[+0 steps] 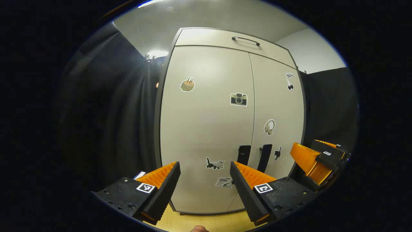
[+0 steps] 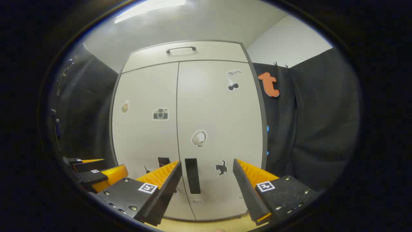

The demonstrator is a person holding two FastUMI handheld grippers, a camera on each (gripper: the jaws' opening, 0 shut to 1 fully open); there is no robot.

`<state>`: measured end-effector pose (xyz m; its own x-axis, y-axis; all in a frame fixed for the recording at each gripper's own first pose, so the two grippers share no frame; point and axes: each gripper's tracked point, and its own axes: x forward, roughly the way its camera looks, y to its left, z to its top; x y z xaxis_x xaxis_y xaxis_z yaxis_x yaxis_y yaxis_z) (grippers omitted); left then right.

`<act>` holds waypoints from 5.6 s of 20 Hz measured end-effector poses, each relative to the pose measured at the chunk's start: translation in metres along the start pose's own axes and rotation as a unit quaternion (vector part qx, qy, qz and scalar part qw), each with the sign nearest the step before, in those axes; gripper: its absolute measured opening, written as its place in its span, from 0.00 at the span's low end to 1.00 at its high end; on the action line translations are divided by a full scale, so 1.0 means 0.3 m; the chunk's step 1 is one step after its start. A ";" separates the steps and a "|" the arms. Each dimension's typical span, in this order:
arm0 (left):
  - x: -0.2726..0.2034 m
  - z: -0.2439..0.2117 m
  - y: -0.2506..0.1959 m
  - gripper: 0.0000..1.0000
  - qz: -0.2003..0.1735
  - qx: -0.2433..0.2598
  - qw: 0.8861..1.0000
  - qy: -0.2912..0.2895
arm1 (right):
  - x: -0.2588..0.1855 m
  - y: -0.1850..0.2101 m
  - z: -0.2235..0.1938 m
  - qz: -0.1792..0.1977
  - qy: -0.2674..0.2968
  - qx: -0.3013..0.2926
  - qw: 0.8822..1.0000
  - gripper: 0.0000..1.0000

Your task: Open the right door of the double-door shoe cabinet with the right hand, and open the left door with the left hand.

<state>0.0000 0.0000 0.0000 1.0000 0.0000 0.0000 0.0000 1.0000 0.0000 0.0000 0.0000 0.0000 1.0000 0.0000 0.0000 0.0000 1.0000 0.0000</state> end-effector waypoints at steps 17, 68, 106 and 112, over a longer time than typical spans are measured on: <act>0.030 -0.007 0.001 0.96 0.007 0.015 1.000 0.004 | 0.046 -0.009 -0.062 0.003 0.017 0.006 1.000 0.94; -0.167 -0.029 0.400 0.96 0.104 0.005 0.994 0.023 | 0.339 0.134 -0.327 -0.012 0.081 0.007 0.997 0.22; -0.141 -0.063 0.205 0.96 0.005 0.000 0.999 0.045 | 0.084 -0.033 -0.272 -0.037 0.061 0.012 0.997 0.17; -0.114 -0.080 0.127 0.96 -0.021 -0.006 0.999 0.049 | 0.027 -0.093 -0.262 -0.043 0.062 0.012 0.997 0.16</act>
<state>-0.0342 0.0380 -0.0240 0.9944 -0.0426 -0.0972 0.0415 0.9990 -0.0139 0.0080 -0.0278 -0.0787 0.9885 -0.0840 -0.1254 0.0870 0.9960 0.0183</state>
